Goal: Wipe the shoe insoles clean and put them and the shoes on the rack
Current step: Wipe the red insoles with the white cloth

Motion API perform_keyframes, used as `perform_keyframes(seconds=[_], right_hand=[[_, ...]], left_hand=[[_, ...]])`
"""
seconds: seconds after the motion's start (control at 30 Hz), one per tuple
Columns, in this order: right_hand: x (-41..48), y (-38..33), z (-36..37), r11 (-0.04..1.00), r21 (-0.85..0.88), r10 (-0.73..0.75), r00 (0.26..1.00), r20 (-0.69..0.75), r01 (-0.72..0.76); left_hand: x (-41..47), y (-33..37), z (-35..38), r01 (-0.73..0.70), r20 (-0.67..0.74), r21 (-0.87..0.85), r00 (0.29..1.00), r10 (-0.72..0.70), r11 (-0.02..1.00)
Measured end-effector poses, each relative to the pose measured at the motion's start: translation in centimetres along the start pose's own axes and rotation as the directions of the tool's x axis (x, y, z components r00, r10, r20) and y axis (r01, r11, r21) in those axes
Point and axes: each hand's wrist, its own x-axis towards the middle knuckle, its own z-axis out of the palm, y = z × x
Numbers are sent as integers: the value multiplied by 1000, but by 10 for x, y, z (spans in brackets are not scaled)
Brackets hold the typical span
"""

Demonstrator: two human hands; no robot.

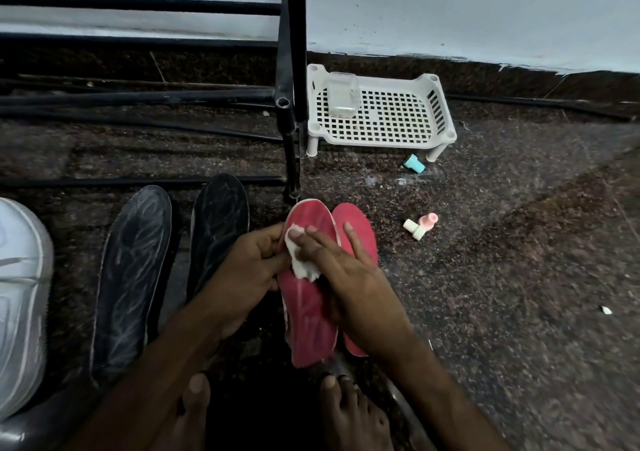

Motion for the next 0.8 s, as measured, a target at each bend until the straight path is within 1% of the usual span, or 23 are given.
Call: perform_keyframes(seconds=[0.03, 0.07, 0.1, 0.13, 0.17, 0.2, 0.23, 0.27, 0.3, 0.33, 0.43, 0.5, 0.57, 0.6, 0.67, 0.73, 0.8], right_hand=[[3, 2, -2, 999, -3, 40, 999, -28, -40], [5, 1, -4, 994, 45, 106, 992, -73, -103], [6, -2, -5, 972, 151, 201, 970, -137, -180], [7, -5, -6, 920, 295, 324, 923, -209, -256], [8, -9, -8, 836, 455, 459, 846, -270, -308], [9, -11, -9, 733, 601, 582, 751, -311, -320], [9, -10, -9, 640, 701, 680, 657, -326, -315], [8, -6, -7, 580, 748, 742, 587, -323, -322], [5, -1, -4, 546, 760, 777, 551, -304, -352], [1, 4, -2, 524, 752, 796, 542, -268, -399], [-14, 17, 7, 525, 614, 804, 580, -131, -589], [-24, 19, 12, 536, 487, 803, 595, -40, -690], [-30, 17, 16, 544, 370, 804, 594, 27, -753], [-32, 14, 17, 557, 318, 801, 597, 37, -767], [-32, 7, 19, 607, 240, 776, 631, 31, -758], [-30, -3, 24, 653, 176, 742, 669, 41, -736], [-31, -8, 31, 680, 95, 723, 687, 80, -727]], left_hand=[[1, 0, 0, 8, 13, -3, 1000, -8, 1000], [1, 0, 1, 20, 27, -10, 999, -20, 1000], [1, -2, 3, 36, 33, -12, 999, -36, 999], [2, -4, 5, 54, 26, -8, 998, -54, 999], [2, -7, 5, 67, 0, 2, 998, -67, 998], [2, -11, 5, 76, -38, 13, 996, -76, 997], [3, -13, 4, 82, -75, 20, 994, -80, 996], [4, -16, 3, 83, -106, 31, 991, -79, 996], [7, -18, 1, 82, -136, 48, 988, -75, 995], [11, -22, -2, 82, -172, 71, 983, -69, 994], [26, -40, -13, 105, -280, 212, 959, -43, 972], [34, -50, -19, 132, -301, 334, 953, -27, 933], [40, -56, -24, 142, -291, 459, 957, -2, 877], [41, -58, -24, 137, -280, 527, 960, 19, 839], [37, -59, -23, 146, -282, 646, 958, 56, 749], [24, -57, -22, 211, -318, 724, 947, 46, 656], [7, -58, -16, 277, -347, 775, 938, 16, 567]])
